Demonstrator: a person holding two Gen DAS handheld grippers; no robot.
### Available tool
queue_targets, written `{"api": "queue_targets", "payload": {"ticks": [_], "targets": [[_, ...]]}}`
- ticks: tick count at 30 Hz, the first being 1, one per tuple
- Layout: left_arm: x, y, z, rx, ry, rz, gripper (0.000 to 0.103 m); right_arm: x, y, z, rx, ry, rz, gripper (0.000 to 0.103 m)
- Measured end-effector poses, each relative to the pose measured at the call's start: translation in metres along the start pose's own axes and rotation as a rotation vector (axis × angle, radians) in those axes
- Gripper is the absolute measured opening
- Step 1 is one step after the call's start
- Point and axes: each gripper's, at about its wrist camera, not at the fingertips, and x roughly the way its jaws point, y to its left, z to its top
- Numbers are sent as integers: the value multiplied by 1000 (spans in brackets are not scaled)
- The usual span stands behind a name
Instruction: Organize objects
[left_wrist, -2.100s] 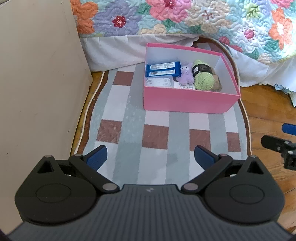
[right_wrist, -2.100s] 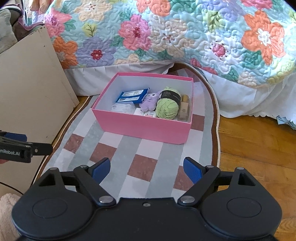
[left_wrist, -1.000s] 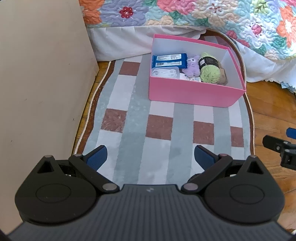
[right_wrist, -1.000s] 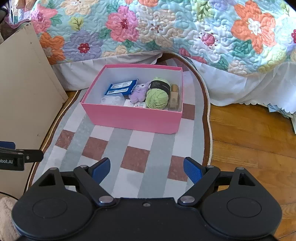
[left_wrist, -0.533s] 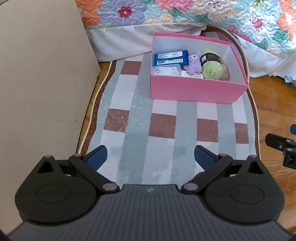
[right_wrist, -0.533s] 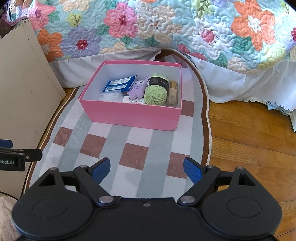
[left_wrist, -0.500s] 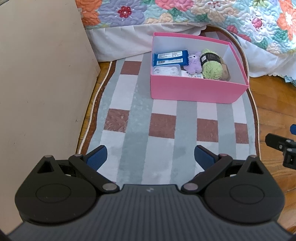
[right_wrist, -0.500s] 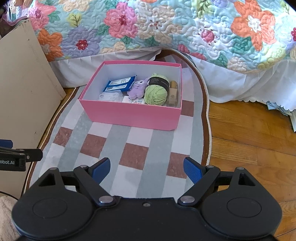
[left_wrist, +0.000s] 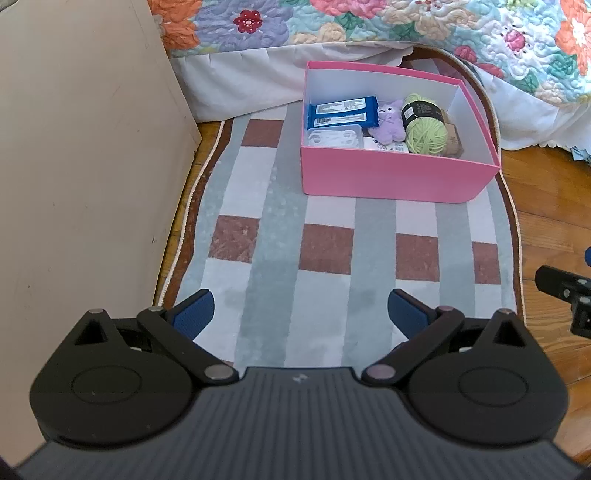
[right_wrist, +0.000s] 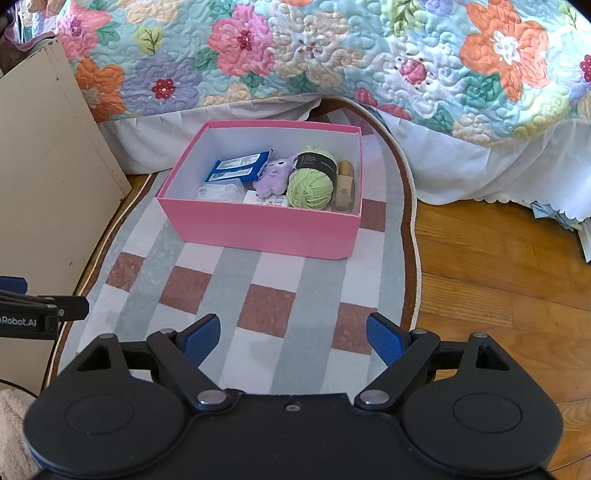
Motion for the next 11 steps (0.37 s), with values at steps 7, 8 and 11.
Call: {"api": "queue_targets", "payload": {"ticks": [7, 8, 11], "targets": [[2, -1, 0, 8, 1, 4, 102, 0, 1, 0, 2, 0, -2, 89], [2, -1, 0, 7, 1, 3, 102, 0, 0, 0, 2, -1, -2, 89], [2, -1, 0, 6, 2, 3, 102, 0, 0, 0, 1, 0, -1, 89]]}}
